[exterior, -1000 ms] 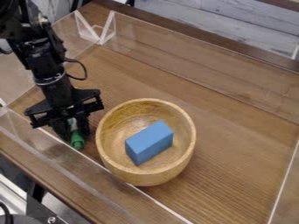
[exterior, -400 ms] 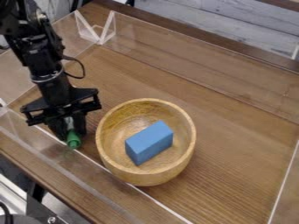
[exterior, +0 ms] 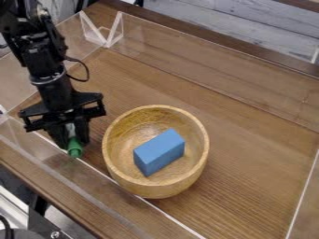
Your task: Put the green marker in the brown bowl
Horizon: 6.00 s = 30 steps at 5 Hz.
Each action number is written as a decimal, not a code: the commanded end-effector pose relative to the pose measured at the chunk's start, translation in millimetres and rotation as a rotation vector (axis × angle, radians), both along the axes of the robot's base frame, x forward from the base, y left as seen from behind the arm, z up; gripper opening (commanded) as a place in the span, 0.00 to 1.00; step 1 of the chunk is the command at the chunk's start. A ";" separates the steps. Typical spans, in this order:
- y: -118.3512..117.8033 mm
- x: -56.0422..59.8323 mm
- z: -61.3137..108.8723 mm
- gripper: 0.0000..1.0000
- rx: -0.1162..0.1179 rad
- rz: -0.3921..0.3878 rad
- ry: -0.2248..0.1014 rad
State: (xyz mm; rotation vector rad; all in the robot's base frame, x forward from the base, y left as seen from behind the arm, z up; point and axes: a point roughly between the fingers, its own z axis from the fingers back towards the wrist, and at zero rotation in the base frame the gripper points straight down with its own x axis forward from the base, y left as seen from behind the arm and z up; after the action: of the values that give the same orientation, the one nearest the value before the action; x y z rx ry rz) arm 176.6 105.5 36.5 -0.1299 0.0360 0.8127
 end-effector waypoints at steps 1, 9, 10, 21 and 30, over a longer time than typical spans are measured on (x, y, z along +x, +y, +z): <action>7.5 10.7 16.3 0.00 0.048 -0.015 -0.053; -4.1 27.9 42.2 1.00 0.107 -0.049 -0.054; -4.1 28.5 34.7 1.00 0.102 -0.037 -0.057; -1.2 41.9 56.1 0.00 0.092 -0.034 -0.092; -7.1 47.7 55.9 0.00 0.072 -0.129 -0.192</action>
State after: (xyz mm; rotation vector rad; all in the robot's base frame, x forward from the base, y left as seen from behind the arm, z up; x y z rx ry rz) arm 219.7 96.6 81.2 -0.1430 -0.1172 0.6756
